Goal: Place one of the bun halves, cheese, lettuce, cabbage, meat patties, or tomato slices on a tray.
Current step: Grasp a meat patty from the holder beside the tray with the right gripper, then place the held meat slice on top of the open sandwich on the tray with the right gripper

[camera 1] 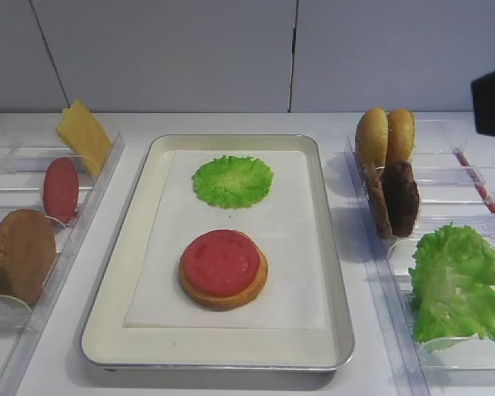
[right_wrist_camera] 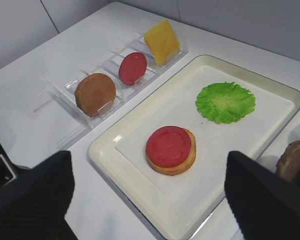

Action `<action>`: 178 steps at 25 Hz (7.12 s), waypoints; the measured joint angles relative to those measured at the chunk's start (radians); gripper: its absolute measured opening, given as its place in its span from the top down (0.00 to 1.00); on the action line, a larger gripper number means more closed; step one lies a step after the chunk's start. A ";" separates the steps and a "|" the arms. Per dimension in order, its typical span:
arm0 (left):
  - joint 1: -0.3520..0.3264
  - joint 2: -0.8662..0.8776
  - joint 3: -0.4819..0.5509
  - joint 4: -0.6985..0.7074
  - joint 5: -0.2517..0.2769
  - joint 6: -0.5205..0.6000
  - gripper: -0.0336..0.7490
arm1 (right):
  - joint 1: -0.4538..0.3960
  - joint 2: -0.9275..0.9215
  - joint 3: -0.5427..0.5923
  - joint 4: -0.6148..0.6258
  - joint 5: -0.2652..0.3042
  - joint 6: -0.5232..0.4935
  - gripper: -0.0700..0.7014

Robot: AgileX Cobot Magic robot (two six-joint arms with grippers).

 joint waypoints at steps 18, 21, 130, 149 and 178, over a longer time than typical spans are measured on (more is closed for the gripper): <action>0.000 0.000 0.000 0.000 0.000 0.000 0.36 | 0.513 0.428 -0.124 -0.426 -0.392 0.316 0.14; 0.000 0.000 0.000 0.000 0.000 0.000 0.36 | 0.521 0.505 -0.176 -0.590 -0.390 0.498 0.14; 0.000 0.000 0.000 0.000 0.000 0.000 0.36 | 0.573 1.087 -0.668 -1.176 0.045 1.320 0.73; 0.000 0.000 0.000 0.000 0.000 0.000 0.36 | 0.573 0.590 -0.374 -0.978 -0.033 1.213 0.73; 0.000 0.000 0.000 0.000 0.000 0.000 0.36 | 0.414 0.584 0.205 0.418 -0.366 0.049 0.73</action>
